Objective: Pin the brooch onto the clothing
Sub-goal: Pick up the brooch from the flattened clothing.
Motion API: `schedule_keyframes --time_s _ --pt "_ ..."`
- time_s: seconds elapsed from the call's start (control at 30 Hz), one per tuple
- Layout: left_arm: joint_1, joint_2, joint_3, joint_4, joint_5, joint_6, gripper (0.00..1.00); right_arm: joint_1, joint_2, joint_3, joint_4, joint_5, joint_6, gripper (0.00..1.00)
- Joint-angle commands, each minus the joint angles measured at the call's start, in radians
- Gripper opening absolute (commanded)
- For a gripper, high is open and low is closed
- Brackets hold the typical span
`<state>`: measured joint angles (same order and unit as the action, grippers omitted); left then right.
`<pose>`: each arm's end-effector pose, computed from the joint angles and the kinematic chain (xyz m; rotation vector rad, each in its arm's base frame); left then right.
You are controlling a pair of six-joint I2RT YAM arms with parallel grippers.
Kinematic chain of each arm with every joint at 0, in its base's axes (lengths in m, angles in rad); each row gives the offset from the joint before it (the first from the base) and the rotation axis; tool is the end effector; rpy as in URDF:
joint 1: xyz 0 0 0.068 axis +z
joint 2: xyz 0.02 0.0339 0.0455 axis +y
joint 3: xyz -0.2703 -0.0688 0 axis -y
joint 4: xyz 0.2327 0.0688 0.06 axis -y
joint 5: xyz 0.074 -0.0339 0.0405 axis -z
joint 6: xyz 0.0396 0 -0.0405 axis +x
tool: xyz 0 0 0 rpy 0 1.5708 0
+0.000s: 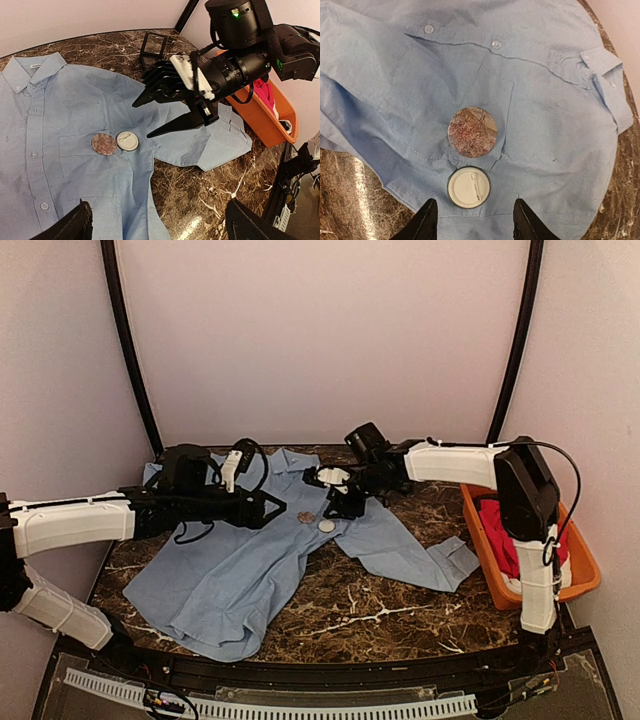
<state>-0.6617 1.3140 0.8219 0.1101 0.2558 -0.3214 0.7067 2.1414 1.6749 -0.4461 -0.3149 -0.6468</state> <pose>0.2219 -0.1855 0.2760 0.5205 1.9816 -0.8826 0.3488 0.3139 0.2016 -1.6466 1.8366 0.4161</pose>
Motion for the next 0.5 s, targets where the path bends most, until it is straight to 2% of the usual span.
schedule_keyframes --time_s 0.0,0.27,0.47 --pt "0.017 -0.007 0.055 -0.032 0.029 0.004 0.92 0.004 -0.054 -0.040 0.111 0.016 -0.025 0.53" --pt "0.021 -0.002 0.040 -0.023 0.038 -0.002 0.92 0.013 0.147 0.201 -0.073 0.025 0.053 0.58" --pt "0.022 -0.012 0.023 -0.028 0.036 -0.001 0.92 0.021 0.204 0.214 -0.104 0.021 0.080 0.61"
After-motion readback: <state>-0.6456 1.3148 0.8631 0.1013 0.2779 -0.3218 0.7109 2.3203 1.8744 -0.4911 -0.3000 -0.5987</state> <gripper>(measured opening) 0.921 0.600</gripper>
